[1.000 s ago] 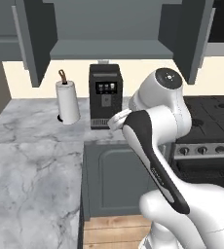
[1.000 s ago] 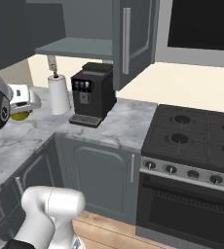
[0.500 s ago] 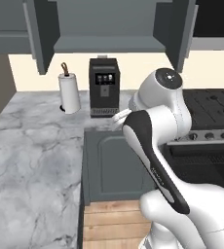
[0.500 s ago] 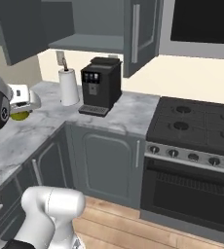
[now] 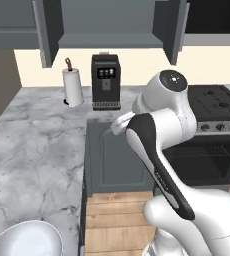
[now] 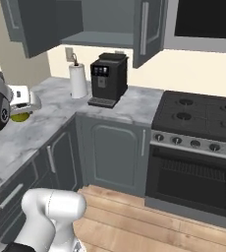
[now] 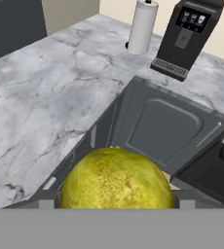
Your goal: Pick the pears from the cabinet and place them in one bowl. Pick the apple from the sink and place it in the other bowl.
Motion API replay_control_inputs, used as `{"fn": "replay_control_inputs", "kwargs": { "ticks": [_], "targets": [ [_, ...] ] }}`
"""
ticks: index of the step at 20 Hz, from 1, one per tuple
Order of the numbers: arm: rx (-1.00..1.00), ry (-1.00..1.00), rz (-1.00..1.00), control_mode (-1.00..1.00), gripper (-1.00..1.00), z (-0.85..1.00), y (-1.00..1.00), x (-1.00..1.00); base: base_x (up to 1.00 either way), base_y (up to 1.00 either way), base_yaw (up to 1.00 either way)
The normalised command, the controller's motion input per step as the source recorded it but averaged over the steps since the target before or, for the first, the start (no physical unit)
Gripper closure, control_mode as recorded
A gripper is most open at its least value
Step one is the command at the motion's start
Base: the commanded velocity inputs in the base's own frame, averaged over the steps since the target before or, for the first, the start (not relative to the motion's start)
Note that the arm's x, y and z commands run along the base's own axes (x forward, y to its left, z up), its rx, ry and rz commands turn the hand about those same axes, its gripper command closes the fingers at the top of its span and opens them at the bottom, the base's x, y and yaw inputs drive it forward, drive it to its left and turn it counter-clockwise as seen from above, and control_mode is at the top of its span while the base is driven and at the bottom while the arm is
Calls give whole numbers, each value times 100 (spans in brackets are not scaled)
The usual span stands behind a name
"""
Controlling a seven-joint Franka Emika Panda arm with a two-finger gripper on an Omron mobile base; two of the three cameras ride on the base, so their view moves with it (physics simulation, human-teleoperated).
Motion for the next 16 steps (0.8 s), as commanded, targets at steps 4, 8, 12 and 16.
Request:
{"fn": "replay_control_inputs", "kwargs": {
  "ticks": [4, 8, 12, 16],
  "targets": [
    [0, 0, 0, 100, 100, 0, 0, 0, -60, -10, 0],
    [0, 0, 0, 100, 100, 0, 0, 0, -58, -8, 3],
    [0, 0, 0, 100, 100, 0, 0, 0, -58, -5, 5],
    [0, 0, 0, 100, 100, 0, 0, 0, -43, 3, 24]
  ]
}}
